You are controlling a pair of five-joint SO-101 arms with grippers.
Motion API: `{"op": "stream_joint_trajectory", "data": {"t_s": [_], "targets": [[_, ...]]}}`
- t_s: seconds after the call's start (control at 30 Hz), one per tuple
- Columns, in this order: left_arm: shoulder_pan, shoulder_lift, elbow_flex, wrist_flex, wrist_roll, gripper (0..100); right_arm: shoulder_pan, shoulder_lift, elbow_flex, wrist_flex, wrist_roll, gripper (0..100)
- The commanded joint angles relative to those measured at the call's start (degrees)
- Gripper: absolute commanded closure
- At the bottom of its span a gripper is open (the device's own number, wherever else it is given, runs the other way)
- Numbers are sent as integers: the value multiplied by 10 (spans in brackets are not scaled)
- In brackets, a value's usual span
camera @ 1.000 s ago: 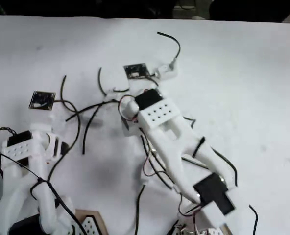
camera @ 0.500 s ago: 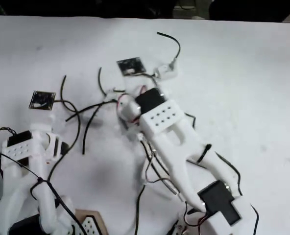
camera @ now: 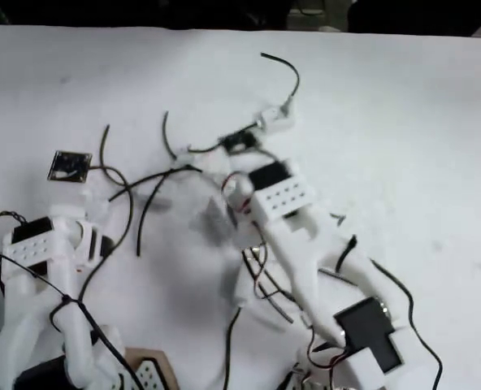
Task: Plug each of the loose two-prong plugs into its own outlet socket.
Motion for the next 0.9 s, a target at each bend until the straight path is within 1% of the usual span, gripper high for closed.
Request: {"op": "stream_joint_trajectory", "data": {"t_s": [0.0,0.13,0.27,0.5,0.77,0.87], "targets": [[6,-18,-2,-10,3,755,-60,-27,33,-43,1,981],[6,-18,-2,-10,3,755,-124,-27,44,-67,-1,981],[6,-17,-2,-10,3,755,-158,-32,42,-80,-2,981],[6,-17,-2,-10,3,755,-163,-27,-4,-80,-2,981],[6,-17,-2,-10,3,755,-160,-32,-12,-137,-2,981],[5,-17,-2,-10,3,755,-159,-33,-13,-138,-2,981]]}}
